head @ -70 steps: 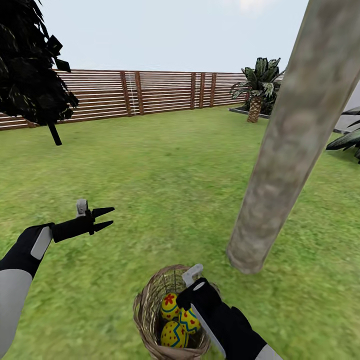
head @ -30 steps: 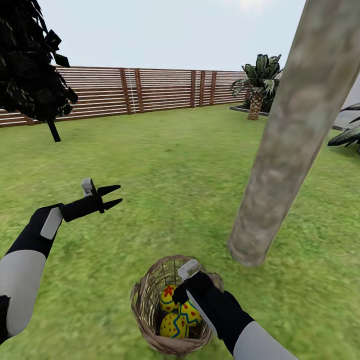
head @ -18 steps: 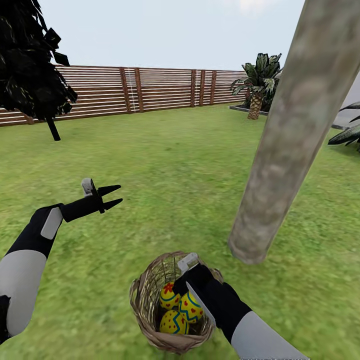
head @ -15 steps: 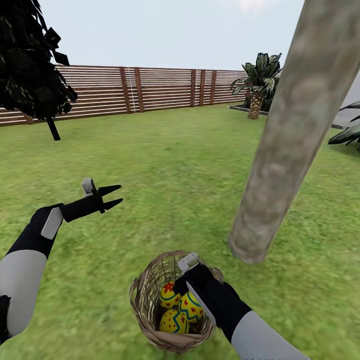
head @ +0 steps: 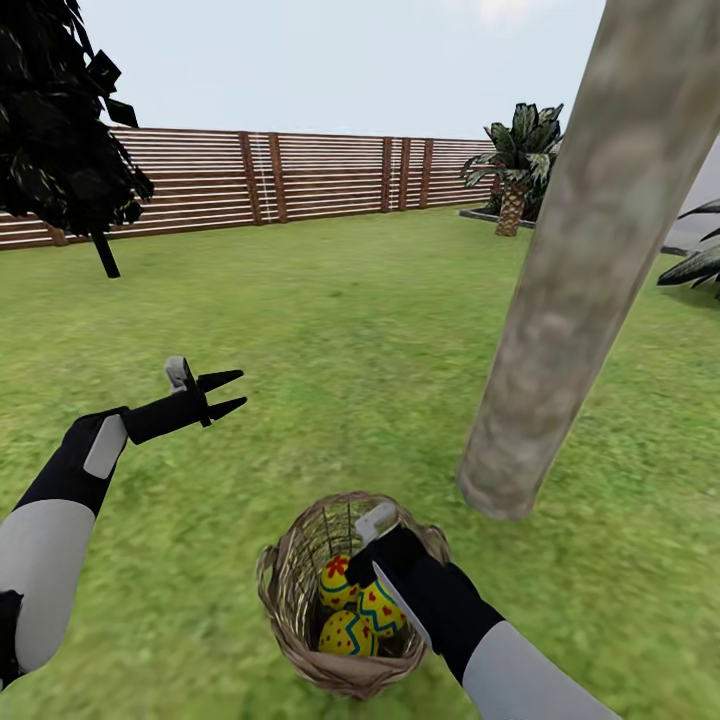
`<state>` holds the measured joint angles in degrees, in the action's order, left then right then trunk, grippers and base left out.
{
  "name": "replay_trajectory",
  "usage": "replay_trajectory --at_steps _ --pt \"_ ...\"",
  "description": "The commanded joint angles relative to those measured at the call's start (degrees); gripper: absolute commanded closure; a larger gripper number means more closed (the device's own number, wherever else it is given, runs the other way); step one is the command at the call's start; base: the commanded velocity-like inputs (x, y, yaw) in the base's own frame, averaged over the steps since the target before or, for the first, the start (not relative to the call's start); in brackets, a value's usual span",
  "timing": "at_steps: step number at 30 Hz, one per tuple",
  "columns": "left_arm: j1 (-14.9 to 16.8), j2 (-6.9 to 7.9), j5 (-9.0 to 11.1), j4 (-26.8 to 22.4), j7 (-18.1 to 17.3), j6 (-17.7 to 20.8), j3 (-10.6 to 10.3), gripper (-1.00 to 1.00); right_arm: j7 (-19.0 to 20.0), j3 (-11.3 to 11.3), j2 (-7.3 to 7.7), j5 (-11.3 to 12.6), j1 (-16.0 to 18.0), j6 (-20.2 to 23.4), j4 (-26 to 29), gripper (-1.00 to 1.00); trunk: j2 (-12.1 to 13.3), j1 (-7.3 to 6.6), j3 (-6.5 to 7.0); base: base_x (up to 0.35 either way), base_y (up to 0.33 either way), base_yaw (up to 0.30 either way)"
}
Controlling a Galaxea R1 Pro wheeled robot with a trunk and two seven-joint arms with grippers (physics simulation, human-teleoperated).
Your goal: Take the three Easter eggs out of the wicker basket on the lawn in the garden, then place them on the lawn next to a single tree (choose any tree) so that all three eggs are next to the same tree and none are left in the basket.
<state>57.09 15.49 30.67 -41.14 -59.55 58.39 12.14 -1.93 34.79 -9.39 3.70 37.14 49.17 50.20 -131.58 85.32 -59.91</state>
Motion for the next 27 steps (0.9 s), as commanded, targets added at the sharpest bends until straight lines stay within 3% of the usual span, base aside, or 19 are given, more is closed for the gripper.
replay_trajectory --at_steps 1,16,19,24,27 --pt "0.0 -0.01 -0.1 0.0 -0.2 0.2 0.1 -1.00 -0.2 0.1 0.00 0.3 0.0 0.2 0.1 -1.00 -0.4 0.22 -0.23 0.000 0.000 0.000" --pt "0.0 0.06 -0.2 -0.3 -0.2 0.1 0.1 -1.00 -0.2 0.1 -0.02 0.3 0.0 0.5 0.7 -1.00 -6.5 3.51 -2.93 0.000 0.000 0.000" --pt "0.0 0.06 -0.2 -0.5 -0.4 0.0 -0.1 -1.00 -0.2 0.1 -0.02 0.6 0.0 0.4 0.7 -1.00 -6.5 3.51 -2.93 0.000 0.000 0.000" --pt "0.0 0.07 -0.1 -0.5 -0.5 -0.1 -0.8 -1.00 -0.4 0.1 0.22 5.9 0.1 0.6 0.7 -1.00 -6.5 3.51 -2.93 0.000 0.000 0.000" --pt "-0.1 0.06 -0.1 -0.4 -0.6 -0.2 -0.8 -1.00 -0.4 0.1 0.30 7.3 0.1 0.6 0.7 -1.00 -6.5 3.51 -2.93 0.000 0.000 0.000"
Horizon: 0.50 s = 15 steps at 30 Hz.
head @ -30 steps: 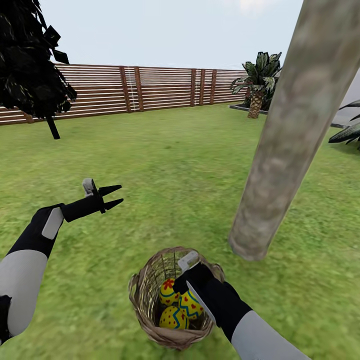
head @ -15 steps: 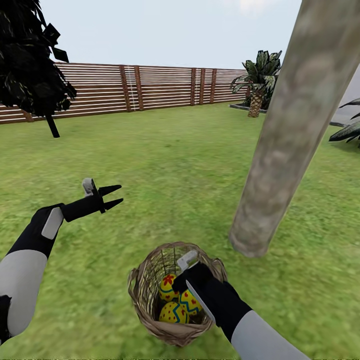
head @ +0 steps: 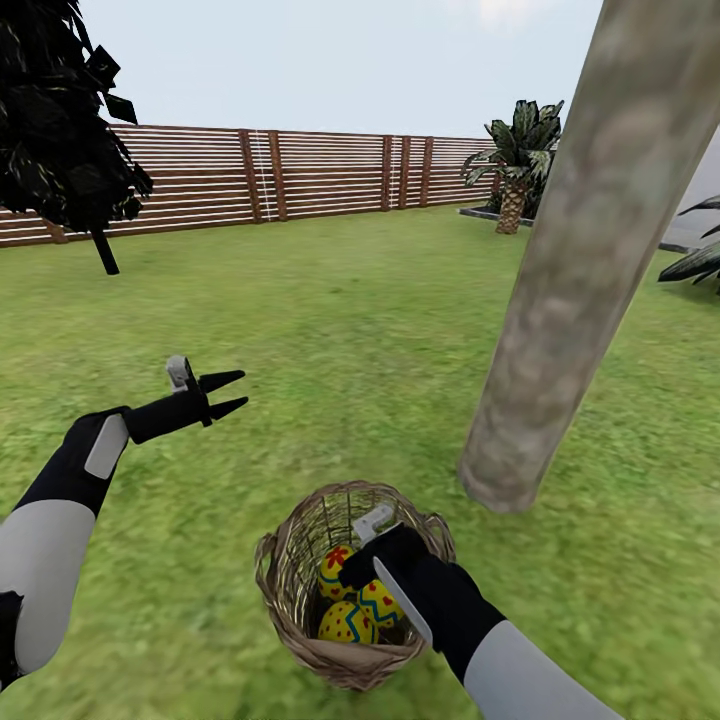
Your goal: Take the three Easter eggs out of the wicker basket on the lawn in the garden, then place them on the lawn next to a single tree (choose any tree) so that all three eggs are next to the same tree and none are left in the basket.
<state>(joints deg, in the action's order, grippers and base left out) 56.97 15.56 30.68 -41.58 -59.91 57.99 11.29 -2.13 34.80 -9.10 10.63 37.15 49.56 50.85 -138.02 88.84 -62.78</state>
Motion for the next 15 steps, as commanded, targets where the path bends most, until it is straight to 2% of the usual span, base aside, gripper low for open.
replay_trajectory --at_steps 1,6,8,15 --pt "0.0 0.00 -0.1 0.1 -0.2 0.2 0.1 -1.00 -0.2 0.1 0.03 0.5 0.0 0.2 0.0 -1.00 0.0 -0.01 -0.05 0.000 0.000 0.000" --pt "-0.1 0.01 0.0 0.1 -0.2 0.1 0.1 -1.00 -0.3 0.1 0.04 0.8 0.1 0.2 0.0 -1.00 0.0 -0.01 -0.05 0.000 0.000 0.000" --pt "-0.7 0.25 -0.2 -0.3 -0.1 -0.4 0.1 -1.00 -0.3 0.7 0.04 0.2 0.7 0.8 0.0 -1.00 0.0 -0.01 -0.05 0.000 0.000 0.000" --pt "-2.5 0.43 0.0 -0.3 -0.1 -0.7 0.1 -1.00 -0.3 1.2 -0.03 0.2 1.7 1.6 0.3 -1.00 0.0 -0.01 -0.05 0.000 0.000 0.000"
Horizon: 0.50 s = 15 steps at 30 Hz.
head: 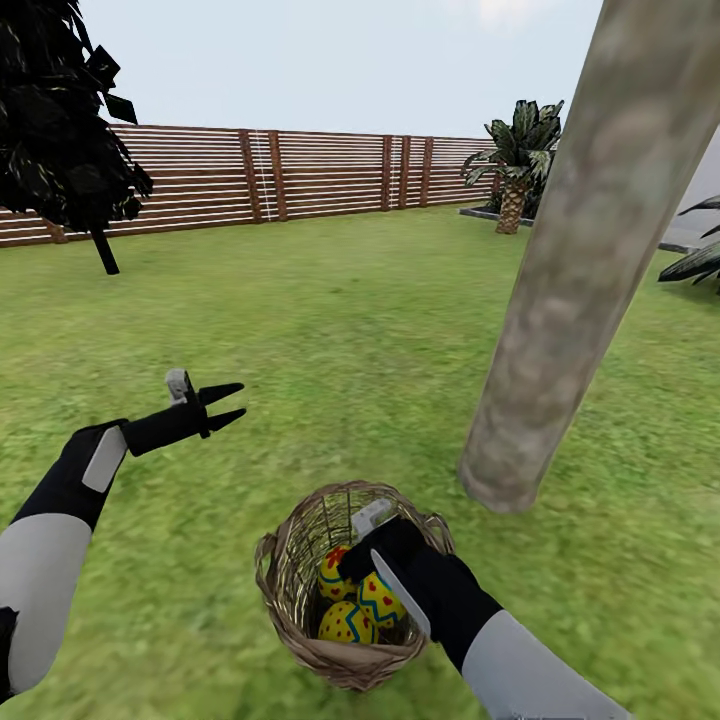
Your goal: Take the three Easter eggs out of the wicker basket on the lawn in the garden, then place them on the lawn next to a single tree (choose any tree) so that all three eggs are next to the same tree and none are left in the basket.
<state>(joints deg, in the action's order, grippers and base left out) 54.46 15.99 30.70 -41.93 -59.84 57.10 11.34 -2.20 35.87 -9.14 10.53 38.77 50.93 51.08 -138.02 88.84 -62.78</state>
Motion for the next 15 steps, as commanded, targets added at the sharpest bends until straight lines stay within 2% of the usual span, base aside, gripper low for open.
replay_trajectory --at_steps 1,15 --pt "-0.2 0.06 0.0 0.0 -0.2 0.2 0.1 -1.00 -0.2 0.4 0.01 0.3 0.2 0.5 0.1 -1.00 0.0 -0.01 -0.05 0.000 0.000 0.000" --pt "-0.6 0.18 0.0 0.0 -0.2 0.1 0.0 -1.00 -0.3 4.9 0.65 -0.3 0.7 3.9 0.7 -1.00 0.0 -0.01 -0.05 0.000 0.000 0.000"
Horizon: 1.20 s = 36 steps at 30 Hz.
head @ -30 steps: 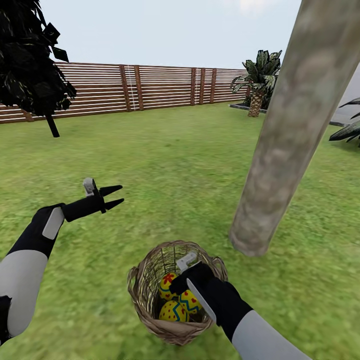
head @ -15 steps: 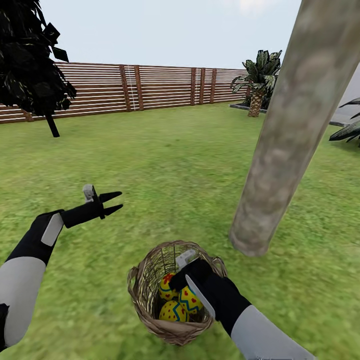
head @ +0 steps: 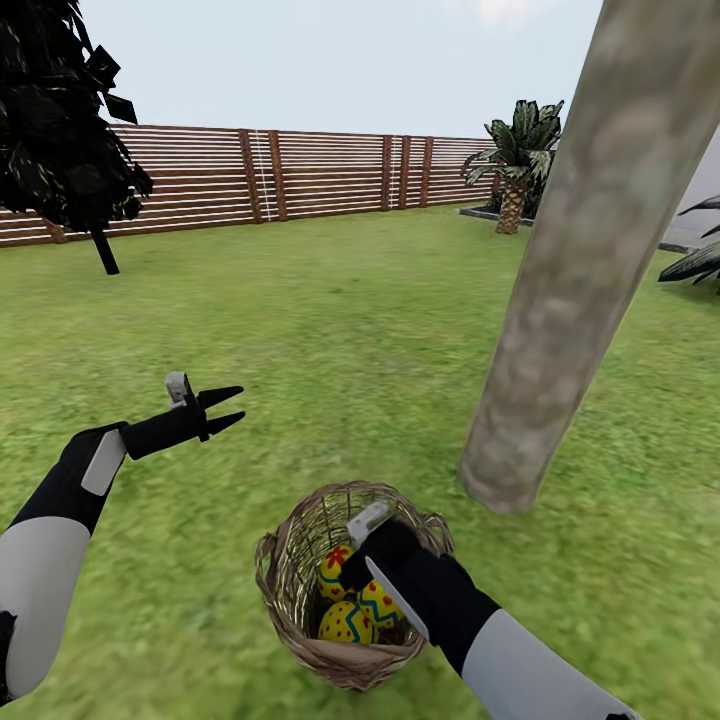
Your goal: Take the three Easter eggs out of the wicker basket on the lawn in the garden, then place them on the lawn next to a single tree (choose any tree) so that all three eggs are next to the same tree and none are left in the basket.
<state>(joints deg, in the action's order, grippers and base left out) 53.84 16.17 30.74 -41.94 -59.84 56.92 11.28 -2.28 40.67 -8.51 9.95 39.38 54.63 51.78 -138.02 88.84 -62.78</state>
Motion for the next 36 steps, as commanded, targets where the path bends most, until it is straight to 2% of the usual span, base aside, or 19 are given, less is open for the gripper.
replay_trajectory --at_steps 1,5,6,11,18,23,27,32,36 --pt "0.0 0.00 -0.1 0.0 -0.2 0.2 0.1 -1.00 -0.2 0.4 0.09 0.0 0.1 0.2 0.1 -1.00 0.0 -0.01 -0.05 0.000 0.000 0.000" --pt "0.0 -0.06 -0.1 0.0 -0.2 0.2 0.0 -1.00 0.6 1.7 0.15 -1.3 0.1 0.1 0.2 -1.00 0.0 -0.01 -0.05 0.000 0.000 0.000" --pt "0.0 -0.07 -0.1 0.0 -0.2 0.2 0.0 -1.00 2.7 10.6 0.16 -7.3 0.1 0.1 0.3 -1.00 0.0 -0.01 -0.05 0.000 0.000 0.000" --pt "0.0 -0.15 -0.1 0.0 -0.2 0.2 0.0 -1.00 9.7 10.8 0.16 -15.4 0.1 0.1 3.6 -1.00 0.0 -0.01 -0.05 0.000 0.000 0.000" --pt "0.0 -0.46 -0.1 0.0 -0.2 0.2 -0.1 -1.00 15.2 10.9 0.16 -22.4 0.1 -0.2 4.5 -1.00 0.0 -0.01 -0.05 0.000 0.000 0.000" --pt "0.0 -0.52 -0.1 0.0 -0.2 0.2 -0.1 -1.00 22.0 10.8 0.58 -28.3 0.1 -0.9 4.7 -1.00 0.0 -0.01 -0.05 0.000 0.000 0.000" --pt "0.0 -0.53 -0.1 0.0 -0.2 0.2 -0.1 -1.00 29.1 10.7 1.61 -30.0 0.1 -2.6 5.2 -1.00 0.0 -0.01 -0.05 0.000 0.000 0.000" --pt "0.0 -0.53 -0.1 0.0 -0.2 0.2 -0.1 -1.00 33.9 10.4 3.01 -31.0 0.2 -3.5 5.8 -1.00 0.0 -0.01 -0.05 0.000 0.000 0.000" --pt "0.0 -0.53 -0.1 0.0 -0.2 0.2 -0.1 -1.00 39.5 10.4 4.47 -31.7 1.1 -7.1 6.1 -1.00 0.0 -0.01 -0.05 0.000 0.000 0.000"
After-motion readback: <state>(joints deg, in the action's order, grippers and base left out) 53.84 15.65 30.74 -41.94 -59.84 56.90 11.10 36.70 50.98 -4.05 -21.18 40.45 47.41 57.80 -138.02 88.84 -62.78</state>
